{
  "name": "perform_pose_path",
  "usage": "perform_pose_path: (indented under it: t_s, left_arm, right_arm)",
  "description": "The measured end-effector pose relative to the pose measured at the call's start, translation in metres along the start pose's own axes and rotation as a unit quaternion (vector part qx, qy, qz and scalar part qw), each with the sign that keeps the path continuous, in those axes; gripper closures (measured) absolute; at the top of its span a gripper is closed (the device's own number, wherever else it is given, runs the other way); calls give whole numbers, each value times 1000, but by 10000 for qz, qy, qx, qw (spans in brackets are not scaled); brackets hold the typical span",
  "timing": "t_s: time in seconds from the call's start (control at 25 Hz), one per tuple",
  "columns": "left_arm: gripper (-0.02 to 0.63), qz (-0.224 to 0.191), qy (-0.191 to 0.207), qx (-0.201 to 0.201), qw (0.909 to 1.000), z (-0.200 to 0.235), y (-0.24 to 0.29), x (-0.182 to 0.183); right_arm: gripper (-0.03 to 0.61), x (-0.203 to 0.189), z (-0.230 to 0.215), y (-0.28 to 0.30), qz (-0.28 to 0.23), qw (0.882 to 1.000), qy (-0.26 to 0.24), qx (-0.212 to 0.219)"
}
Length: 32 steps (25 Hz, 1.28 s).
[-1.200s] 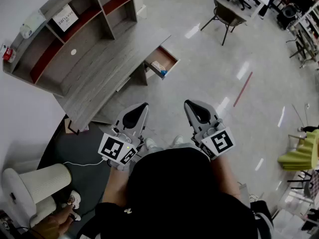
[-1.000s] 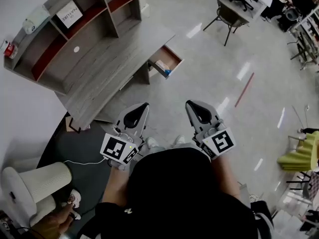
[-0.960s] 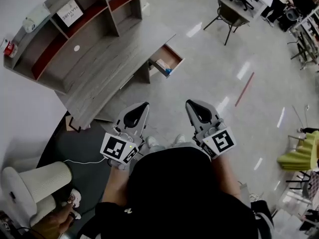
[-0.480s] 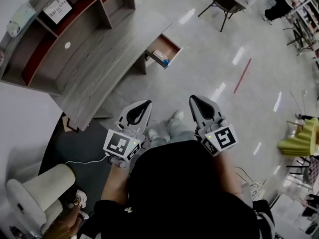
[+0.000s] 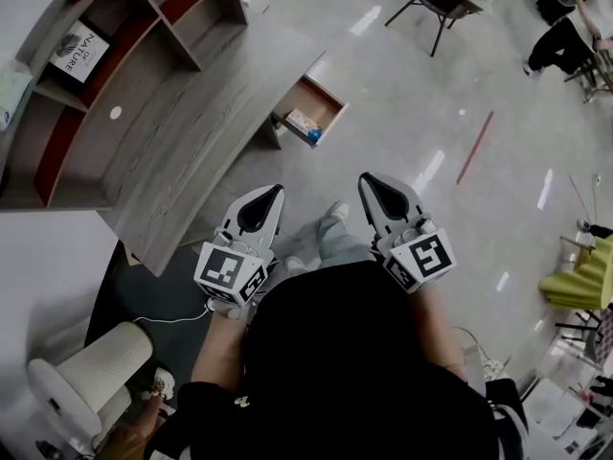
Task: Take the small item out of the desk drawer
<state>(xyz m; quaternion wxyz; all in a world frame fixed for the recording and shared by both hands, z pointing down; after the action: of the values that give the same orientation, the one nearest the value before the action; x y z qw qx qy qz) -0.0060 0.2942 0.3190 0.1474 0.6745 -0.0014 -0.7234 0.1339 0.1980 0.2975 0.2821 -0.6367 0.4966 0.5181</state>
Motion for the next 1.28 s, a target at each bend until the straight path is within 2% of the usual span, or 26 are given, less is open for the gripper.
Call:
perform_pose_path:
  t_s: [0.16,0.36,0.52,0.76,0.88,1.08,1.2,1.28]
  left_arm:
    - [607,255,-389,245,9986,27,52,-5]
    - [606,934,-552,698,9916,53,102,-26]
    - [606,1160,-983,824,9849,63,130,-42]
    - [606,1764,-1455,834,9699,79,166,-88]
    - [606,2005,-1678,811,9618,92,179,-110]
    - [606,2406,-1568,955,9531,121,199,-143]
    - [605,2504,-1989,980,9424,138,213,-164]
    - [604,2604,-2132,954,9368,148,223,-180]
  right_arm:
    - [581,14,-51,33,74,9998,115,132]
    - [581,21,-104,53,227,9991,253,258]
    - [581,23,-133,59,256,9987,358,255]
    - [581,28,-158,68,210,9977,635,117]
    - [581,27,-165,73,240,9971,720,-40]
    - [581,26,-176,81,272,9958,723,-489]
    - [581,25,-176,86,367,9940,724,-727]
    - [581,24,-175,89,426,9925,734,-883]
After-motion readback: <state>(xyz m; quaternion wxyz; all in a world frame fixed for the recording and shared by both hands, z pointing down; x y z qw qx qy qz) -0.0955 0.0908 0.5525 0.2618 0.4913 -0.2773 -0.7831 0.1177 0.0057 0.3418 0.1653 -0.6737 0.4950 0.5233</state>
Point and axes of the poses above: the fingertips, and each gripper's own axes: y forward along the fingers, z to its left, x out of its top, the point moved 3 cm from there along -y, backward along the fingers, and after that the axes turned 9 degrees about y, right-handed, at the moved point
